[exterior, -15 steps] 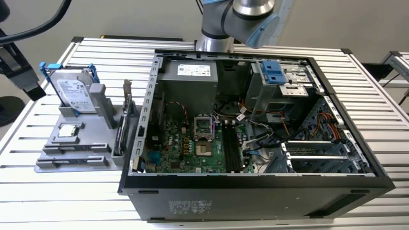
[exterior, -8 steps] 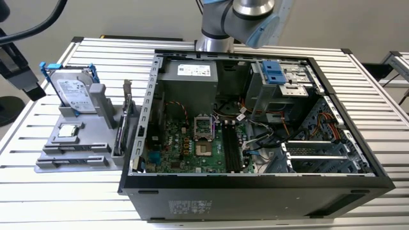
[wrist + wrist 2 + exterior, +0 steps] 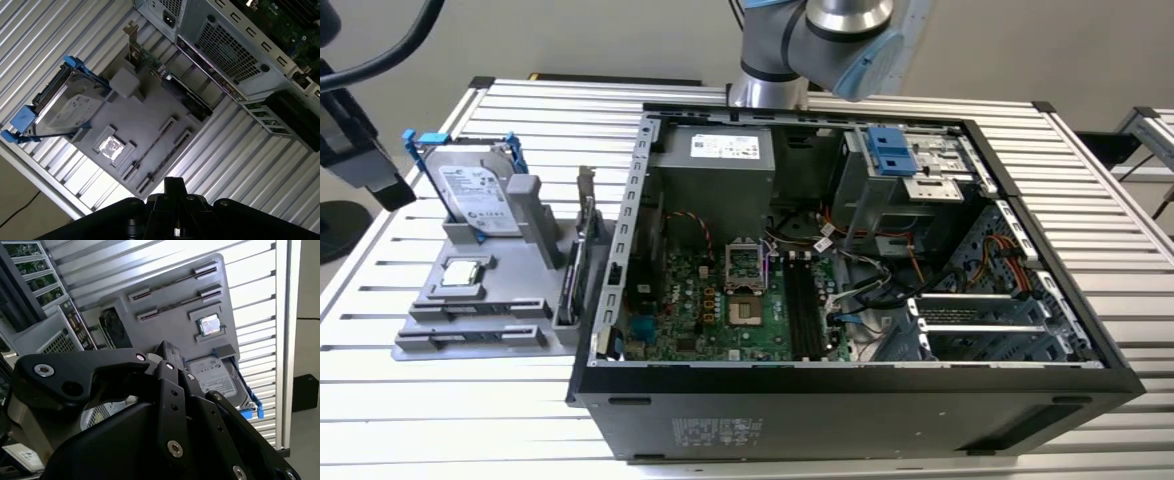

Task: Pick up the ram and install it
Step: 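Pick up the ram and move it above insertion slot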

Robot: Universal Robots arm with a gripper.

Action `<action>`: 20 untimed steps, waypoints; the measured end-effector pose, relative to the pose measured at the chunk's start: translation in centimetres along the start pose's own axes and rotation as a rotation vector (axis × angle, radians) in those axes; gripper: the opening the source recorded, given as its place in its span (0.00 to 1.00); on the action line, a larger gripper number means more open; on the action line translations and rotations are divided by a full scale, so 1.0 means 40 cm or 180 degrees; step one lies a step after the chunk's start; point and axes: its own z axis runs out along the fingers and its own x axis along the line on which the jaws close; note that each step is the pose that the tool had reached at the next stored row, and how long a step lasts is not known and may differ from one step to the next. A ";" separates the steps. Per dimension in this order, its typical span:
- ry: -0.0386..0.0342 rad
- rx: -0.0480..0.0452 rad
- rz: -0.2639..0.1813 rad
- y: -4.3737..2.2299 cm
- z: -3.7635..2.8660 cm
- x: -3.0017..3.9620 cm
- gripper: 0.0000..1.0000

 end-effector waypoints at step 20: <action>-0.0020 0.0007 0.0427 0.000 0.000 0.000 0.00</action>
